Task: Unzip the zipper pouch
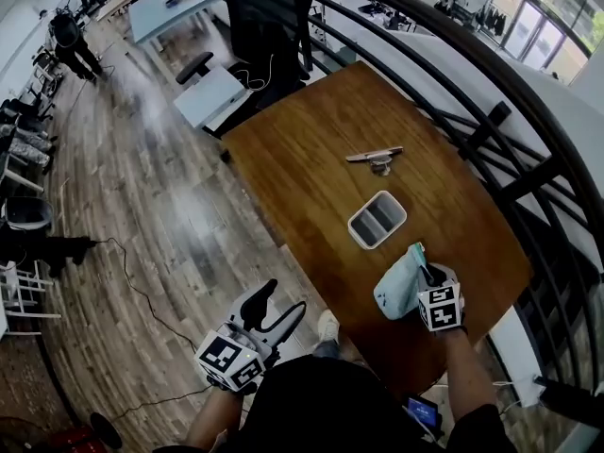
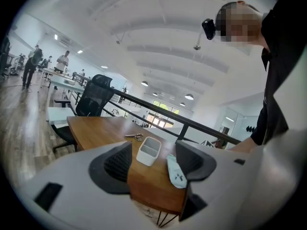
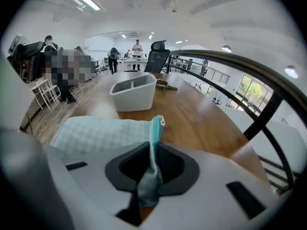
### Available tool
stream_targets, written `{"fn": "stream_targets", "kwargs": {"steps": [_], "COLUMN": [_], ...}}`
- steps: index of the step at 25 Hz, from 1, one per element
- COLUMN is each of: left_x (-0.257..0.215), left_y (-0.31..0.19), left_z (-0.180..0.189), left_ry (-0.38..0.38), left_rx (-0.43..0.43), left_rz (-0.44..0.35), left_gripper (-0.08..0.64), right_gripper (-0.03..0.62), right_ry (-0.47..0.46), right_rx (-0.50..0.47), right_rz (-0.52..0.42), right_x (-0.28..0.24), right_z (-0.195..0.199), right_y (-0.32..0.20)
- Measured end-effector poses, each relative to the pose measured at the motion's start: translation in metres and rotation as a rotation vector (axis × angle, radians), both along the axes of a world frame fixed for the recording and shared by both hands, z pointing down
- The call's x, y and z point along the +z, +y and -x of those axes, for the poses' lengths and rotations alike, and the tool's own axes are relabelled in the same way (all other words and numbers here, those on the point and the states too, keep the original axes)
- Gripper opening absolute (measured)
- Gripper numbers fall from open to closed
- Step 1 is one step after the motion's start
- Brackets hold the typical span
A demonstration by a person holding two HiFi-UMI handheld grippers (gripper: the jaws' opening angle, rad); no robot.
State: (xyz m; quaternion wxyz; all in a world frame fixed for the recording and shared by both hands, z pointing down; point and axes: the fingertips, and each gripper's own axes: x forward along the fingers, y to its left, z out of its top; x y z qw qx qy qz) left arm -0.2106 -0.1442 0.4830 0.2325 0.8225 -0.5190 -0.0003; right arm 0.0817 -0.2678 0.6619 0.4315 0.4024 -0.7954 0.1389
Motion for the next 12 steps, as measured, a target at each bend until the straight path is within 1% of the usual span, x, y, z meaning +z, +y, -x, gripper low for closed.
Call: {"fn": "stream_targets", "kwargs": {"steps": [4, 6, 9, 12], "left_x": [0.009, 0.009, 0.006, 0.007], "left_y": [-0.015, -0.020, -0.023, -0.033], "left_z": [-0.007, -0.017, -0.034, -0.044], "left_ry": [0.019, 0.028, 0.042, 0.058], "left_rx": [0.066, 0.100, 0.160, 0.232], "left_rz": [-0.006, -0.013, -0.018, -0.022], "left_gripper": [0.291, 0.291, 0.291, 0.288], "right_gripper": [0.037, 0.037, 0.035, 0.035], "right_ry": [-0.021, -0.031, -0.036, -0.048], "right_rx": [-0.011, -0.030, -0.085, -0.156], "right_rz": [-0.084, -0.126, -0.195, -0.259], "right_x": [-0.027, -0.042, -0.070, -0.095], "right_z": [0.010, 0.013, 0.020, 0.038], "right_y": [0.004, 0.009, 0.020, 0.028]}}
